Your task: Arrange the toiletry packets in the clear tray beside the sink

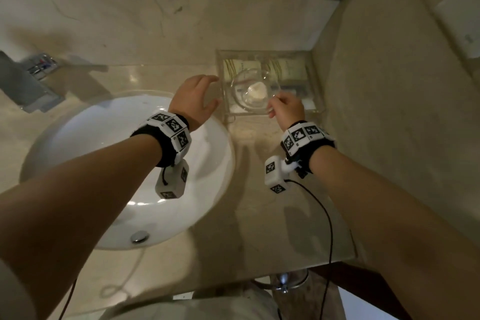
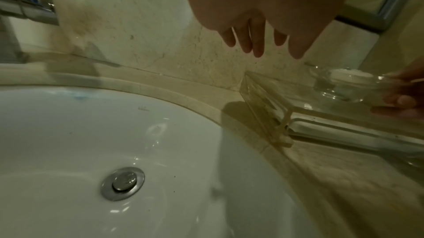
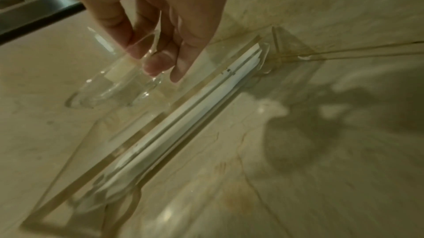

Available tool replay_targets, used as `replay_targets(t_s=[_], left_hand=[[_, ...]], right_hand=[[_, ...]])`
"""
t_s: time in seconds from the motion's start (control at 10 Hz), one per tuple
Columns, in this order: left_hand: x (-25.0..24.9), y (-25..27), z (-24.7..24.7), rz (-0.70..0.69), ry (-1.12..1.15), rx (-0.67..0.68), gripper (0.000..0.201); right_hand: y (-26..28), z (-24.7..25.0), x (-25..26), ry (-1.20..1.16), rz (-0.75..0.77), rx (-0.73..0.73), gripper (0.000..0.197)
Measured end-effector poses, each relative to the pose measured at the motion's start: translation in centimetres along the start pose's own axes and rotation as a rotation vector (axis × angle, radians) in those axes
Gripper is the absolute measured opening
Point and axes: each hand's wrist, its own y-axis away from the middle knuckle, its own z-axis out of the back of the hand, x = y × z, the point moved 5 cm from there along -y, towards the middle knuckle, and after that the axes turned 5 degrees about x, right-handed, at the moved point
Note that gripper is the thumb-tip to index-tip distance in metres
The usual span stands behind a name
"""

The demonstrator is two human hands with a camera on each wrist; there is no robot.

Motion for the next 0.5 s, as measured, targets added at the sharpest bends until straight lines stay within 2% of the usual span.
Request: replay_targets(t_s=[0.1,0.2,0.4,0.5], left_hand=[[0.6,0.0,-0.1,0.035,-0.025,0.014,0.043],[0.7,0.3,-0.1,0.057,-0.043,0.024,0.041],[1.1,0.4,0.2,0.104,-0.045,0.058,0.04],[1.6,0.3,0.6,0.115,-0.03,0.028,0.039]], right_hand=[[-1.8,1.1,-0.1,-0.035,-0.001,-0.067,0.029],[-3.4,1.4,0.0,-0.025,0.012,-0.072,0.031],[-5.7,1.5,-0.9,-0.165,-0.052,-0.119,0.029],[-6.4,1.5,-1.0,-0.213,-0.084,-0.14,0.023]])
